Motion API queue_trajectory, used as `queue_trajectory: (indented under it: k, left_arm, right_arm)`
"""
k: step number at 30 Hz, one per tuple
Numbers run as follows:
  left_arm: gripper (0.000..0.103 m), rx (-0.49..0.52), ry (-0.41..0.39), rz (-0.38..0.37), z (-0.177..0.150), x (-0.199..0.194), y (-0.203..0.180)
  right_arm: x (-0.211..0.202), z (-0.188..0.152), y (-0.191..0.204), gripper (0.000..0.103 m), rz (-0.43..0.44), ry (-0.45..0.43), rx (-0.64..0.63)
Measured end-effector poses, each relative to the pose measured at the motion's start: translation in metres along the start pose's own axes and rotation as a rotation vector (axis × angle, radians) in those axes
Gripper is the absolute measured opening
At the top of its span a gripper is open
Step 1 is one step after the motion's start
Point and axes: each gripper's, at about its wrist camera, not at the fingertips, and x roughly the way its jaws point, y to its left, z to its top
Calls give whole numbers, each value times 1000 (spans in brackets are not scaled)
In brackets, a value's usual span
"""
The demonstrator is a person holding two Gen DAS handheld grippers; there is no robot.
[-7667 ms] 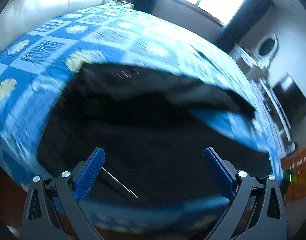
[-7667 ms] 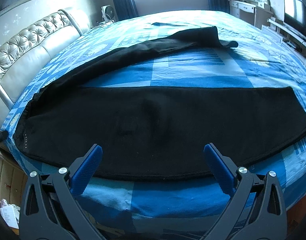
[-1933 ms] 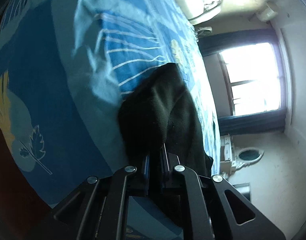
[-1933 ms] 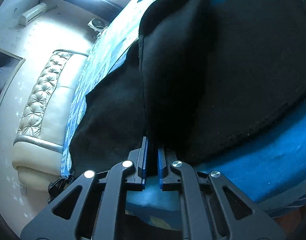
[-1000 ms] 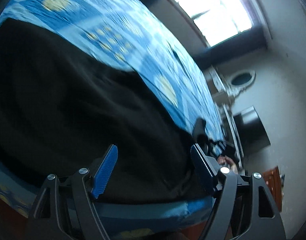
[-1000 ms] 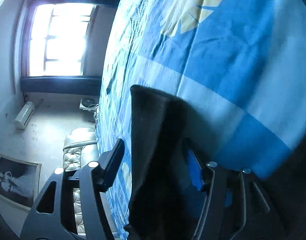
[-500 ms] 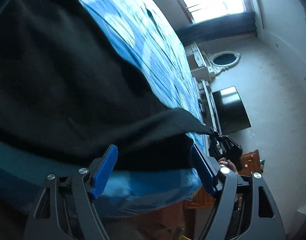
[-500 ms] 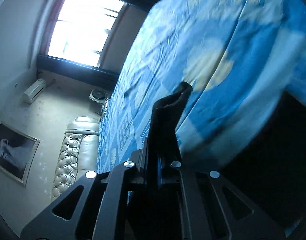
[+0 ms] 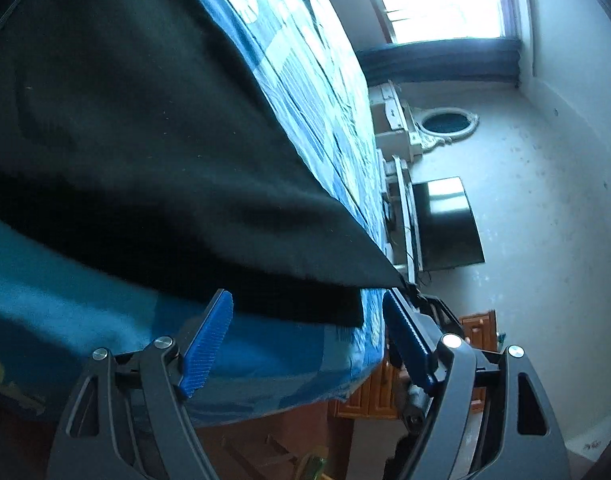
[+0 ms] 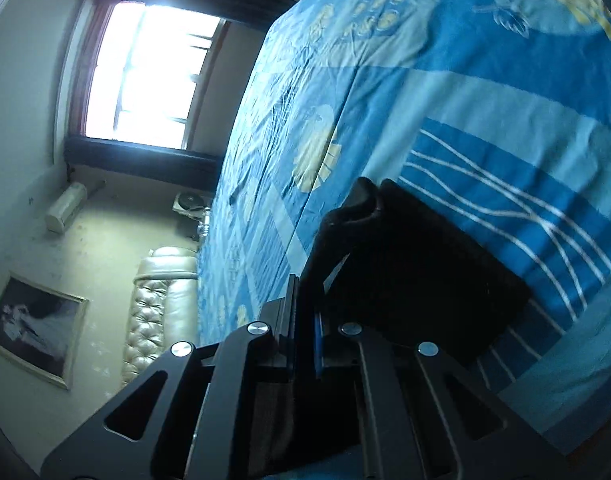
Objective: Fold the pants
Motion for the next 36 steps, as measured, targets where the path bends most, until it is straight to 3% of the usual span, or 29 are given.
queue_trajectory:
  k: [9,10,11,13,20,25,36]
  left_arm:
    - [76,-159,-51,35,11,20,20]
    - [65,-162,-61,32,12,18,21]
    - [42,-158,-64,41,14,18,21]
    - [15,-129,-37,86,19,21,20]
    - [9,-116,-14,142,8,21,30]
    - [9,-30,-24,180,5,20,17]
    - [9,-2,4,191,-2,25,19]
  right_arm:
    - [-7,3,11,6,65,9,-5]
    - [-8,3,11,6,71,10,-5]
    - [-8,3,11,6,72,10,-7]
    - [-9,4,12,6,76,16,-7]
    - [-19,0,-17,6,34,25,22]
    - [-27,-10,-53,6,-29,35,57]
    - [-40,-15,-80,6,-62,28,75]
